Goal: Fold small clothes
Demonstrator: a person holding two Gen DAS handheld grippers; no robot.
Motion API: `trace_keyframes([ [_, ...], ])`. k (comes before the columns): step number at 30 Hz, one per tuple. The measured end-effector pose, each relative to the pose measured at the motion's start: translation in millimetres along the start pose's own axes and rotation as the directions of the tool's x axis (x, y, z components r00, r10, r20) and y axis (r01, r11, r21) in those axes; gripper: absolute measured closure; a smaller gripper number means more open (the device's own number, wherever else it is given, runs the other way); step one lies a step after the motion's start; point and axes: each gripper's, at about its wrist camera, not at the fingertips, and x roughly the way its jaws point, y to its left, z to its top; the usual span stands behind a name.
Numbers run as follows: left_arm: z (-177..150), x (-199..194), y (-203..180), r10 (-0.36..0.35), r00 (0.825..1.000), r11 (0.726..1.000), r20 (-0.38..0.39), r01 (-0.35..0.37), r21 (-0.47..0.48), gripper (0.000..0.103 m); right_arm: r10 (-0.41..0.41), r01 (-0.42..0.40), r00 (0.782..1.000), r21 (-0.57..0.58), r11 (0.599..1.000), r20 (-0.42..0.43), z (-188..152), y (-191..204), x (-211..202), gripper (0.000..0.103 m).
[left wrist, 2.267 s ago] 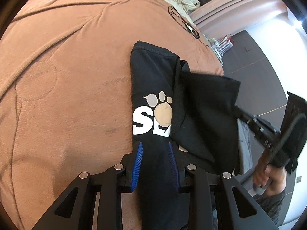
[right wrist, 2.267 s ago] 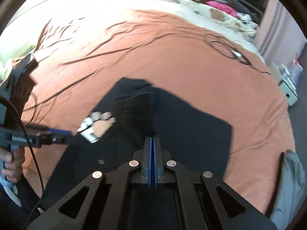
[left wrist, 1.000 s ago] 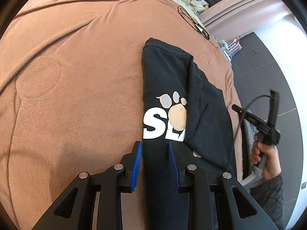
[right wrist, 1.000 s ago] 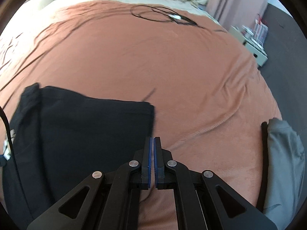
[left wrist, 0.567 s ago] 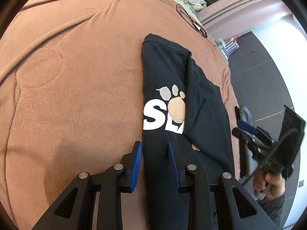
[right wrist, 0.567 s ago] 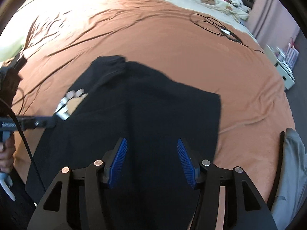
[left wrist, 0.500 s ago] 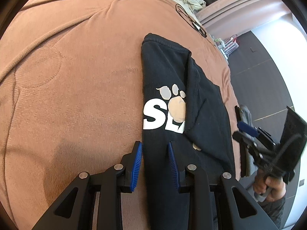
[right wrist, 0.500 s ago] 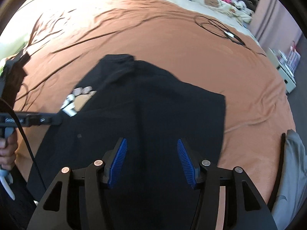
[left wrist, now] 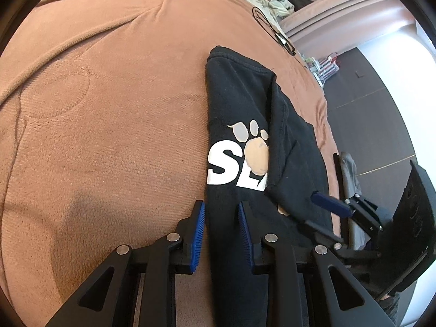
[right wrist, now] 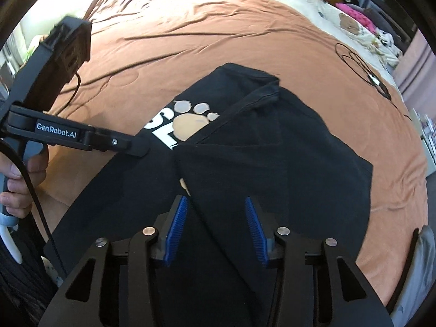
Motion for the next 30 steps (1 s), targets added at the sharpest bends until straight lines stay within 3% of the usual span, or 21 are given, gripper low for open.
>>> trace_keyframes([
  [6, 0.6, 1.8, -2.8, 0.004, 1.000, 1.000, -0.005, -0.004, -0.011, 0.077, -0.008, 0.007, 1.000, -0.035, 0.999, -0.015, -0.7, 8.0, 15.5, 0.070],
  [8, 0.6, 1.6, -3.6, 0.006, 1.000, 1.000, -0.003, -0.006, -0.009, 0.077, -0.024, 0.024, 1.000, -0.037, 0.999, -0.018, 2.9, 6.2, 16.0, 0.091],
  [10, 0.8, 2.0, -4.1, 0.008, 1.000, 1.000, -0.003, -0.008, -0.007, 0.077, -0.027, 0.026, 0.999, -0.026, 0.999, -0.023, 7.6, 3.1, 15.5, 0.095],
  [17, 3.7, 2.0, -9.3, 0.027, 1.000, 1.000, -0.014, -0.027, -0.006, 0.077, -0.039, 0.039, 0.999, 0.000, 0.999, -0.011, 15.1, -2.6, 8.4, 0.100],
  [21, 2.5, 3.0, -17.6, 0.059, 0.998, 0.997, -0.010, -0.058, 0.044, 0.077, -0.067, 0.066, 0.998, 0.066, 0.996, 0.011, 21.1, -24.9, -7.4, 0.101],
  [30, 8.1, -7.9, -19.0, 0.054, 0.998, 0.997, 0.011, -0.054, 0.052, 0.077, -0.122, 0.118, 0.992, 0.198, 0.973, 0.010, 17.0, -72.3, -15.6, 0.103],
])
